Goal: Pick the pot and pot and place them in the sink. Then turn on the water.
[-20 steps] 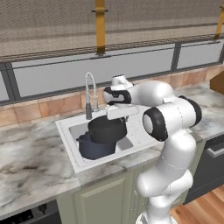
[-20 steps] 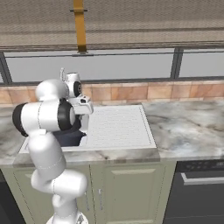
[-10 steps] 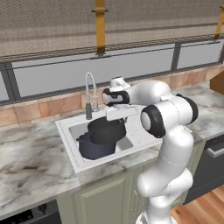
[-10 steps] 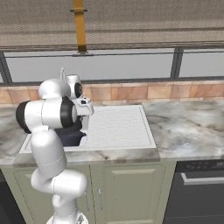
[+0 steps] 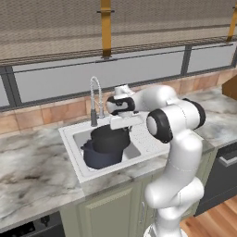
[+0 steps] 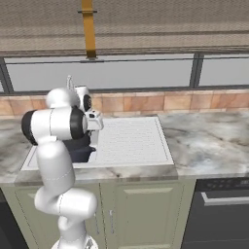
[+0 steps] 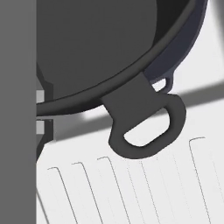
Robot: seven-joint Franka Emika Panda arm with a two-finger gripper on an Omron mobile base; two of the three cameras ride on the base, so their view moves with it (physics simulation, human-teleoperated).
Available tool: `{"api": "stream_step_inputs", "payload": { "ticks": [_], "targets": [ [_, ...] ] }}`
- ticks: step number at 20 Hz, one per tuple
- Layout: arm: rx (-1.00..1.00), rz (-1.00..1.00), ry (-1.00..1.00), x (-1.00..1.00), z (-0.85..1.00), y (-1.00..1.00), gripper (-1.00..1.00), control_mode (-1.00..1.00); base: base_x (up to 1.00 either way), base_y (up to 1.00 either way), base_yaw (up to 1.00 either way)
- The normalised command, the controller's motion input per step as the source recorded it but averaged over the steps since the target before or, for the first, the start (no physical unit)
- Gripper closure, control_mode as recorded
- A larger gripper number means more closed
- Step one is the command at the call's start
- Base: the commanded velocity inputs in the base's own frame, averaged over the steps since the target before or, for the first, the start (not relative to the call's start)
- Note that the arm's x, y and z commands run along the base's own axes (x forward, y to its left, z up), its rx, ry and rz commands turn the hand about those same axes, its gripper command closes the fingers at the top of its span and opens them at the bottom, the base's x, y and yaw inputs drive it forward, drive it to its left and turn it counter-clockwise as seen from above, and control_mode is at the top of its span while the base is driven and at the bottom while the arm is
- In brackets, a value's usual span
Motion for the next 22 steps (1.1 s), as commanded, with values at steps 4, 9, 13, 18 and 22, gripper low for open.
{"api": "stream_step_inputs", "payload": {
  "ticks": [4, 9, 13, 18, 22],
  "targets": [
    [0.00, -0.06, 0.00, 0.20, -0.02, 0.05, 1.00, -1.00, 0.00, 0.00, 0.00],
    [0.00, -0.05, -0.02, 0.08, 0.00, 0.00, 1.00, -1.00, 0.00, 0.00, 0.00],
    [0.00, 0.00, -0.01, 0.00, 0.00, 0.00, 1.00, -1.00, 0.00, 0.00, 0.00],
    [0.00, 0.00, 0.00, 0.00, 0.00, 0.00, 1.00, -1.00, 0.00, 0.00, 0.00],
    [0.00, 0.00, 0.00, 0.00, -0.13, 0.00, 1.00, -1.00, 0.00, 0.00, 0.00]
  ]
}}
